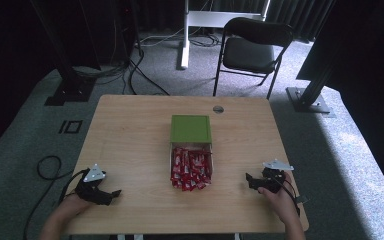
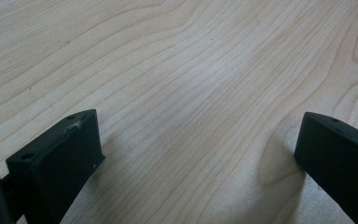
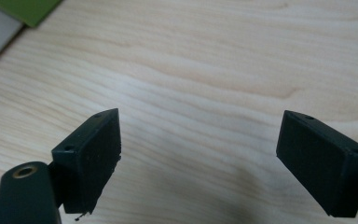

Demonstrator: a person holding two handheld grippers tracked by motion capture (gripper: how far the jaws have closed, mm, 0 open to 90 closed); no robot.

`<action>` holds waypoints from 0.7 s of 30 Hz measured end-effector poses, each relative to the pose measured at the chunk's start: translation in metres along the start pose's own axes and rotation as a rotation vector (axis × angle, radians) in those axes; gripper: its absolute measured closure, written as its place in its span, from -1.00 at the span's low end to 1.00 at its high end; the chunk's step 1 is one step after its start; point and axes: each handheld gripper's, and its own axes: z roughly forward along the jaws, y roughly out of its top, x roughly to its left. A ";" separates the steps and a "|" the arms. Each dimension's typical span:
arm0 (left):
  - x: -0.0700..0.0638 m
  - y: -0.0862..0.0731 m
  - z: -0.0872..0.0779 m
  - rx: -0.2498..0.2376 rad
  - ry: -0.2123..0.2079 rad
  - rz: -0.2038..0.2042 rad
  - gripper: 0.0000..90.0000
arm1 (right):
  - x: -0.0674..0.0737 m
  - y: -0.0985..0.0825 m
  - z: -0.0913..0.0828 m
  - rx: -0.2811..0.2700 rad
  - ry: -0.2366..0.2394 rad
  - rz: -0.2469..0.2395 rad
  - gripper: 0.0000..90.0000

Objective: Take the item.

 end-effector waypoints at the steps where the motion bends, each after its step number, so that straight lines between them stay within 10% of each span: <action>1: 0.000 0.000 0.000 0.000 0.000 0.000 -0.97 | 0.000 0.001 -0.001 -0.001 0.001 -0.003 -0.69; 21: 0.000 0.000 0.000 -0.001 0.000 -0.001 -0.97 | 0.031 0.050 -0.030 -0.107 0.119 -0.063 -0.67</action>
